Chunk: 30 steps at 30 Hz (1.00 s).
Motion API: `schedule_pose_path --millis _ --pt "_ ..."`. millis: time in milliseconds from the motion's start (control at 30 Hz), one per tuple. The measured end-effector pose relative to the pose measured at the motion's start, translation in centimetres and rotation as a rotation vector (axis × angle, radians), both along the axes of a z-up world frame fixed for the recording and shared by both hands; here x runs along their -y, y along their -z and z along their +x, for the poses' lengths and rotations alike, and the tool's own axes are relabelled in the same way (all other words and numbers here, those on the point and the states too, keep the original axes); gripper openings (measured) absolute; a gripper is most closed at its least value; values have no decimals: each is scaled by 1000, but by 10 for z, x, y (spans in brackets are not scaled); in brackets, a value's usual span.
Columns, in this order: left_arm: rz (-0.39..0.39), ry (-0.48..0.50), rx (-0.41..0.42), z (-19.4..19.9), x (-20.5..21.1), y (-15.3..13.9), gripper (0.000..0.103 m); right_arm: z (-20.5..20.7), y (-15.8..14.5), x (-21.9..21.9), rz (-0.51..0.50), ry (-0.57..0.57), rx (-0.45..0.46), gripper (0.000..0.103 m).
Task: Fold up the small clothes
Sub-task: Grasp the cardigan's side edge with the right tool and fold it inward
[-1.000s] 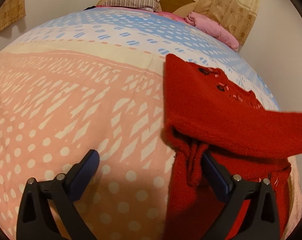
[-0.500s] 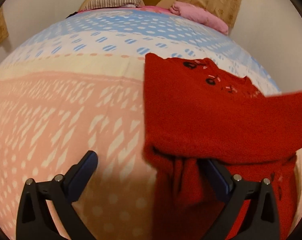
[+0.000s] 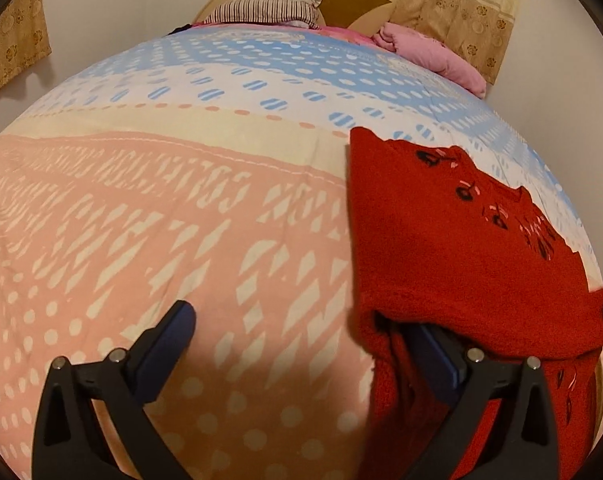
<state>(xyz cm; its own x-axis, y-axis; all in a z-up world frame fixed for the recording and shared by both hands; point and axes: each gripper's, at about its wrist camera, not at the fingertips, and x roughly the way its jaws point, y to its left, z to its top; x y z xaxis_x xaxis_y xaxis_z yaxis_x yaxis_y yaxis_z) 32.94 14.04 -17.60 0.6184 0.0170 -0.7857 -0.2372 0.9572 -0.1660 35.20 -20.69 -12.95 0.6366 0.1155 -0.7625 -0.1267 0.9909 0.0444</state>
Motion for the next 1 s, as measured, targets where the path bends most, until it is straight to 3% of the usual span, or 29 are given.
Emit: schedule_pose_path --millis 100,233,300,367,433,467,567,667,767,867,933,1000 --pt "-5 13 5 0 0 0 103 -6 29 16 36 27 -48 7" --pt "-12 47 10 -10 5 -3 103 -15 26 15 36 9 -27 7" --pt "-52 62 13 -19 0 -5 103 -13 23 13 18 3 -30 7" --pt "-59 56 13 -27 -4 -10 103 -13 20 12 -1 -1 -35 16" --pt "-55 38 43 -38 -9 -20 103 -14 15 14 -44 35 -19 41" --pt "-56 27 72 -42 -13 -28 103 -17 8 17 -46 53 2 44" --pt "-55 -3 135 -40 -17 -48 103 -21 -10 14 -39 72 55 44" --pt "-24 20 123 -22 -5 -49 103 -18 -18 -4 41 -23 52 44" --pt "21 43 79 -2 10 -37 103 -8 -7 -25 75 -94 -5 44" --pt "90 56 5 8 19 -15 103 2 17 -26 57 -66 -71 44" --pt "65 93 -13 7 18 -2 103 4 33 -20 45 -45 -109 44" --pt "23 82 -12 5 11 -2 103 -4 36 -15 54 -89 -65 44"
